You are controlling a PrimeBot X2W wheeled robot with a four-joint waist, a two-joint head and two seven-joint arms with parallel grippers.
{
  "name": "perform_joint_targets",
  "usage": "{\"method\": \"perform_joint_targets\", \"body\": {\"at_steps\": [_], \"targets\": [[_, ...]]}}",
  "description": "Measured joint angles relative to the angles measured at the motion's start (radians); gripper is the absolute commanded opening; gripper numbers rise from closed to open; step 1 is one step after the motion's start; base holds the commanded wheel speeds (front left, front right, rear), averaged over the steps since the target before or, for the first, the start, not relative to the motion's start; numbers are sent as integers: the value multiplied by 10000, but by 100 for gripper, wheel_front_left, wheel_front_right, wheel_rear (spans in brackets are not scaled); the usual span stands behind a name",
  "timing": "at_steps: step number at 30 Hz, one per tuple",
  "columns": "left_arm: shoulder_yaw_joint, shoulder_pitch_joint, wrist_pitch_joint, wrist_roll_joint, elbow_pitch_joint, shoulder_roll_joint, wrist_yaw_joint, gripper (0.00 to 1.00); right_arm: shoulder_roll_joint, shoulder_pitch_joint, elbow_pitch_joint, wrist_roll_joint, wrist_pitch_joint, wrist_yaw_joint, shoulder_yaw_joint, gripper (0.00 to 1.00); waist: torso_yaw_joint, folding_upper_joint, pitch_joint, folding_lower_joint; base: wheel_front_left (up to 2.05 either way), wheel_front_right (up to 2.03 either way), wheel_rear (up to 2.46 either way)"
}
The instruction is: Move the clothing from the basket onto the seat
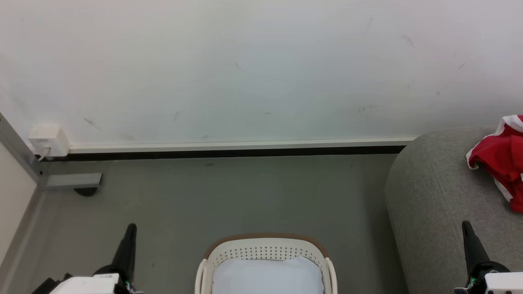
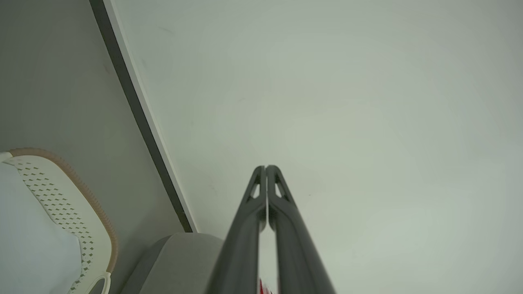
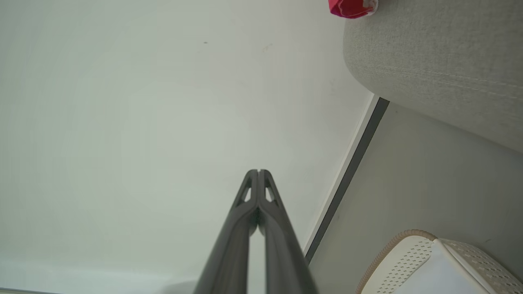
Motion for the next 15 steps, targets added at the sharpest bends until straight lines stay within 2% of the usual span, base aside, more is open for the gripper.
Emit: {"method": "perform_joint_targets", "body": {"at_steps": [15], "targets": [[151,-115,257,-878,-40,8,-33,0,-13,-97,-29,1072,253,0,-92,0,-75,0,40,0,0,0,0]]}}
